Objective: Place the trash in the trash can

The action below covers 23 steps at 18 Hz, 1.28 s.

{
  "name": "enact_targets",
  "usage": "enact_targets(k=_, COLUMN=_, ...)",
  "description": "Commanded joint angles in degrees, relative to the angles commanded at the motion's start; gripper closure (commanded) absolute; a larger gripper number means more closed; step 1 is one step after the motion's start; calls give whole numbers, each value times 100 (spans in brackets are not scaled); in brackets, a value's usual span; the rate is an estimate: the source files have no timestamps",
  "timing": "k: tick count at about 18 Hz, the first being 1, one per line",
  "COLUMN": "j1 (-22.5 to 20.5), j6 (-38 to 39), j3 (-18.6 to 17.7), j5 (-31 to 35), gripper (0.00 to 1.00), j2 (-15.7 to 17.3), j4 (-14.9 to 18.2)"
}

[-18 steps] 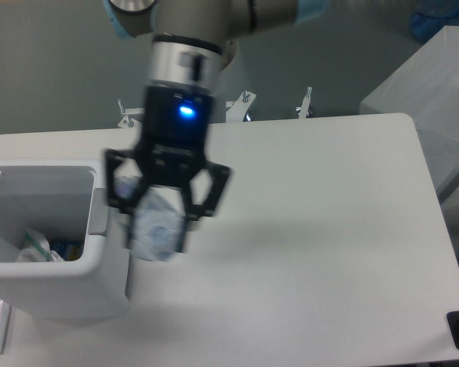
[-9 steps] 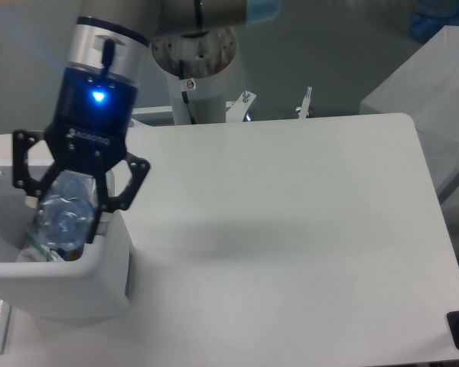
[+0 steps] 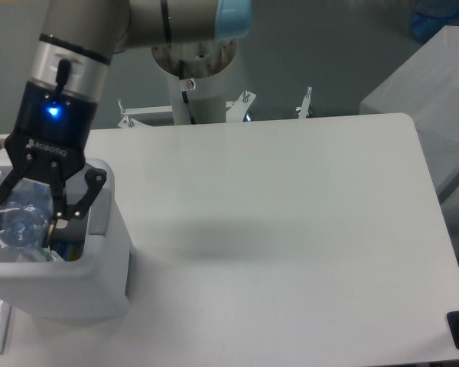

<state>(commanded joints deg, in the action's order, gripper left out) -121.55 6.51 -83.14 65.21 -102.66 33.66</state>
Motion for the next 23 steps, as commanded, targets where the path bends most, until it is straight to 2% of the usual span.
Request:
enact_targets(k=1, j1=0, j6=-105, j3=-9, j5=27, gripper=0, j2=26, j4=9)
enact_targets(k=5, j1=-96, j6=-378, j3=-228, j5=70, gripper=0, j2=79, j4=18)
enact_targets(k=6, j1=-253, j6=-439, j3=-307, j5=184, gripper=0, j2=131, j4=18)
enact_targets(k=9, j1=-571, j6=-1009, j3=-536, j5=658, gripper=0, j2=290, j4=53)
enact_targets(k=13, j1=-966, j6=-1274, j3=-896, j5=1660, gripper=0, j2=352, j4=53)
enact_targets(k=16, j1=-1256, j6=-2291, j3=-1072, j5=2003, gripper=0, j2=369, j4=105)
enact_targets(k=19, j1=-1318, j6=-3433, j3=-1204, j5=2390, gripper=0, j2=571, j4=596)
enact_targets(k=23, j1=-1389, j6=-4472, j3=-1222, j5=2461, gripper=0, j2=957, j4=1729)
